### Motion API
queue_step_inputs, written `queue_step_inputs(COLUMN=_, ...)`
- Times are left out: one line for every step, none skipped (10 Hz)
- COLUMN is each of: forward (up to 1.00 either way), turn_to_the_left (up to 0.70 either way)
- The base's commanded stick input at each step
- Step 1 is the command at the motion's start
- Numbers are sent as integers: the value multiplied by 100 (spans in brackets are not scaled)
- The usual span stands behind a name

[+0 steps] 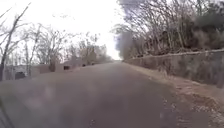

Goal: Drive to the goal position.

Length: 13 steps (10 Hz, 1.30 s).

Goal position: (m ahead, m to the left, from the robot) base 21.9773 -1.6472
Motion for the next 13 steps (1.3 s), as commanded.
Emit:
queue_step_inputs(forward=70, turn_to_the_left=0)
queue_step_inputs(forward=70, turn_to_the_left=0)
queue_step_inputs(forward=70, turn_to_the_left=0)
queue_step_inputs(forward=70, turn_to_the_left=0)
queue_step_inputs(forward=70, turn_to_the_left=0)
queue_step_inputs(forward=70, turn_to_the_left=0)
queue_step_inputs(forward=70, turn_to_the_left=0)
queue_step_inputs(forward=70, turn_to_the_left=0)
queue_step_inputs(forward=70, turn_to_the_left=0)
queue_step_inputs(forward=70, turn_to_the_left=0)
queue_step_inputs(forward=70, turn_to_the_left=0)
queue_step_inputs(forward=70, turn_to_the_left=0)
queue_step_inputs(forward=70, turn_to_the_left=0)
